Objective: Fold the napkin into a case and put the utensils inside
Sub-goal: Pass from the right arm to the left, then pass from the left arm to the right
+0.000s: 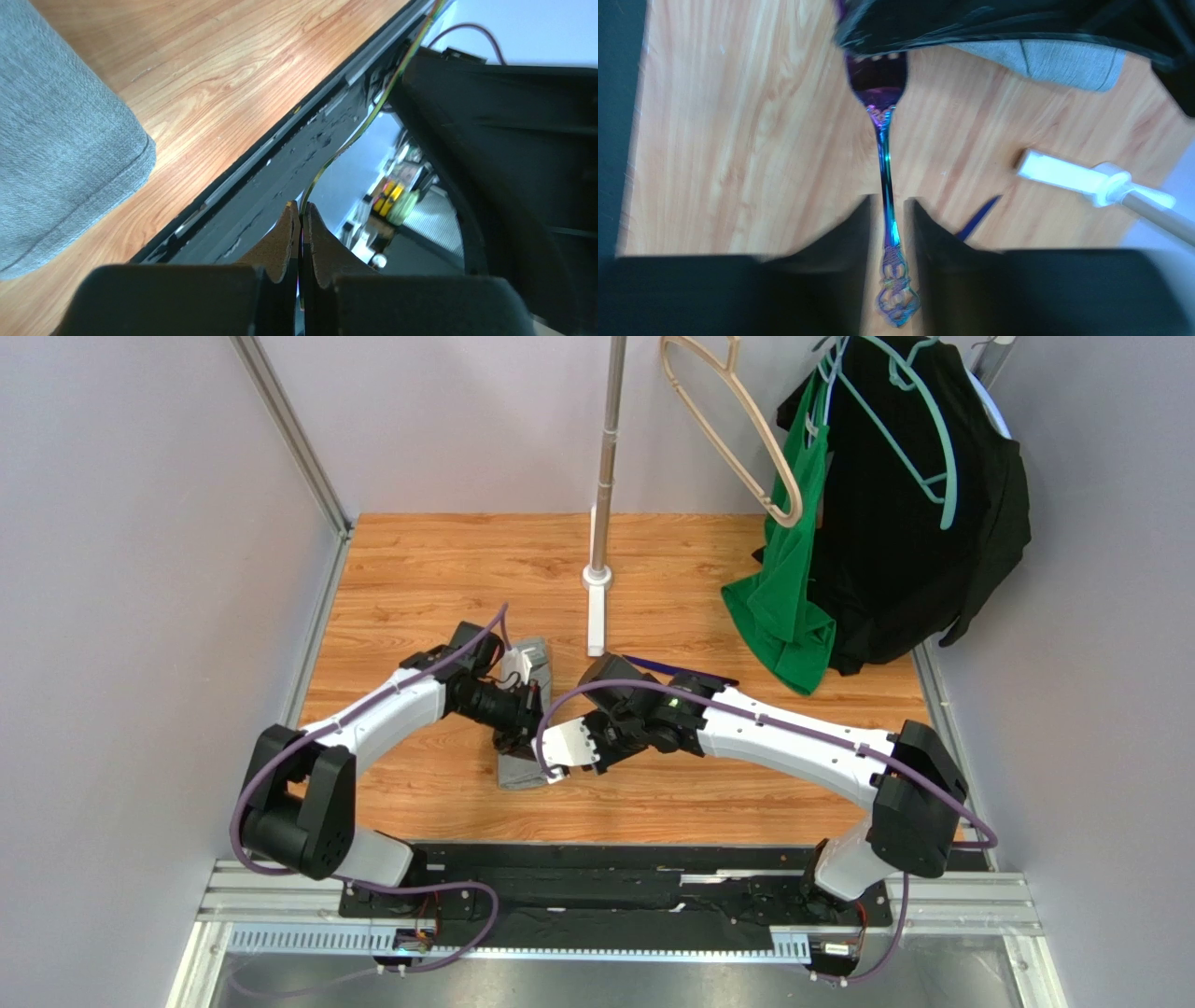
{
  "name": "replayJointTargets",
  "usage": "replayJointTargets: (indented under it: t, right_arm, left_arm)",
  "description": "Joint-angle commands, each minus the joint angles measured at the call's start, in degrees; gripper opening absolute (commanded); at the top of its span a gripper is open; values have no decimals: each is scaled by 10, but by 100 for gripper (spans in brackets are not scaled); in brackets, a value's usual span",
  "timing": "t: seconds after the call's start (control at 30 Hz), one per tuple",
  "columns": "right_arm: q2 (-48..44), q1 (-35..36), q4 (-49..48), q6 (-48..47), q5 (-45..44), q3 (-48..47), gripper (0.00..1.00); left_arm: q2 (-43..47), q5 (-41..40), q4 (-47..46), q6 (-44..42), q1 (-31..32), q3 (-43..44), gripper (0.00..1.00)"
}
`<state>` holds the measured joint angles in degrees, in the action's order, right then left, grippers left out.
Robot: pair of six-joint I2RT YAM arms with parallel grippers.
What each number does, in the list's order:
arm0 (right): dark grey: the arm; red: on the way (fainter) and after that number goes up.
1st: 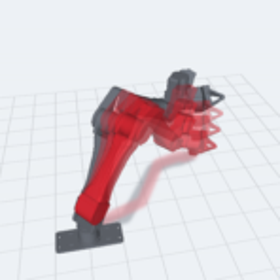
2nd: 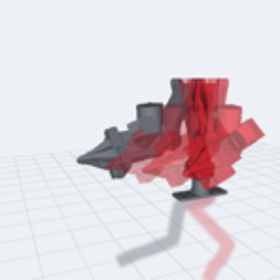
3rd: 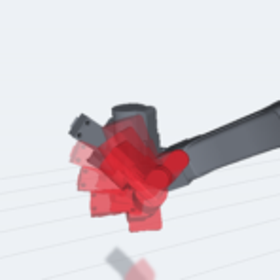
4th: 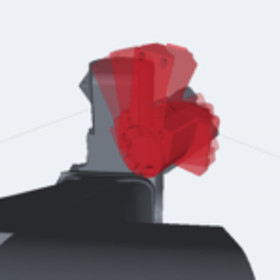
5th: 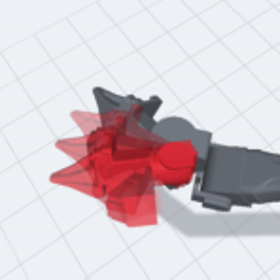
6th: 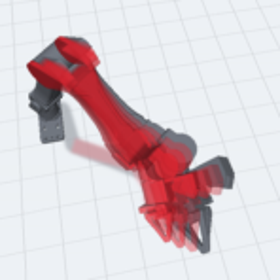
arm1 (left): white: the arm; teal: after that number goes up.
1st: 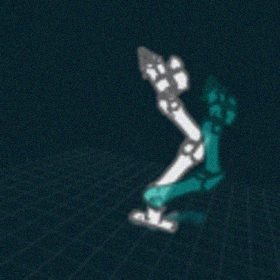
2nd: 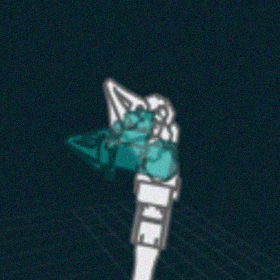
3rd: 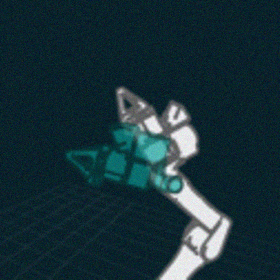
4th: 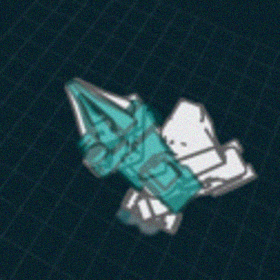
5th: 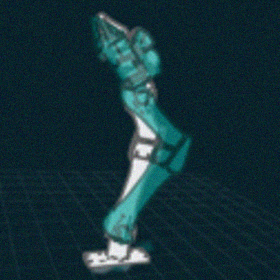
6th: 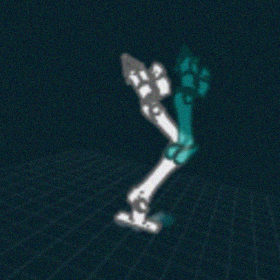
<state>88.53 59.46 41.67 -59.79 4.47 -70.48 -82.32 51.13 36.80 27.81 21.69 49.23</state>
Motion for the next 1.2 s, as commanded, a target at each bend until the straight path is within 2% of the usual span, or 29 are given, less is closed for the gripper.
replayJointTargets:
  t: [0.0, 0.03, 0.07, 0.1, 0.13, 0.17, 0.2, 0.27, 0.3, 0.33, 0.37, 0.4, 0.5, 0.6, 0.67, 0.7, 0.77, 0.8, 0.83, 0.87, 1.0, 1.17]
  right_arm:
    - [-37, -26, -74, 149, 33, -31, 51]
    - [-49, -45, -101, 189, 38, -20, 58]
    - [-59, -55, -170, 234, 43, 4, 70]
    - [-75, -65, -187, 305, 57, 10, 89]
    - [-79, -82, -200, 334, 69, 15, 100]
    - [-80, -87, -226, 370, 52, 16, 100]
    - [-80, -94, -236, 449, 28, 11, 100]
    - [-61, -127, -227, 556, -13, -7, 100]
    - [-51, -138, -208, 594, -3, -35, 100]
    - [-32, -154, -189, 673, 10, -40, 100]
    - [-27, -158, -182, 691, 32, -40, 100]
    - [-19, -157, -188, 705, 37, -35, 100]
    - [23, -165, -203, 745, 52, -39, 100]
    - [76, -179, -201, 765, 51, -81, 100]
    - [116, -186, -174, 762, 77, -145, 97]
    - [151, -187, -165, 762, 84, -164, 86]
    - [175, -189, -156, 776, 97, -203, 77]
    - [194, -189, -158, 782, 103, -211, 56]
    - [200, -189, -167, 792, 106, -216, 44]
    - [207, -189, -167, 804, 123, -222, 39]
    - [222, -190, -206, 892, 185, -197, 50]
    - [242, -184, -286, 959, 238, -151, 52]
  left_arm:
    - [95, 23, -54, 88, -19, -79, 0]
    - [118, 14, -59, 110, -31, -98, 0]
    - [144, 1, -57, 152, -38, -133, 0]
    - [198, -13, -51, 173, -41, -147, 0]
    - [230, -43, -46, 197, -42, -162, 0]
    - [260, -53, -44, 251, -43, -191, 0]
    - [323, -60, -58, 283, -44, -207, 0]
    - [386, -81, -59, 376, -44, -252, 0]
    - [450, -91, -34, 404, -44, -265, 0]
    - [485, -122, -11, 432, -44, -273, 0]
    - [519, -141, 14, 485, -44, -287, 0]
    - [590, -159, 51, 507, -44, -292, 0]
    - [715, -240, 154, 593, -46, -295, 0]
    - [792, -280, 188, 673, -46, -309, 0]
    - [798, -331, 197, 689, -46, -301, 0]
    - [782, -349, 202, 688, -46, -297, 0]
    - [750, -365, 185, 682, -46, -294, 0]
    - [711, -364, 174, 681, -45, -290, 0]
    - [690, -364, 165, 676, -46, -288, 0]
    - [674, -364, 154, 666, -46, -281, 0]
    - [638, -358, 127, 667, -46, -273, 0]
    - [657, -333, 143, 699, -45, -291, 0]
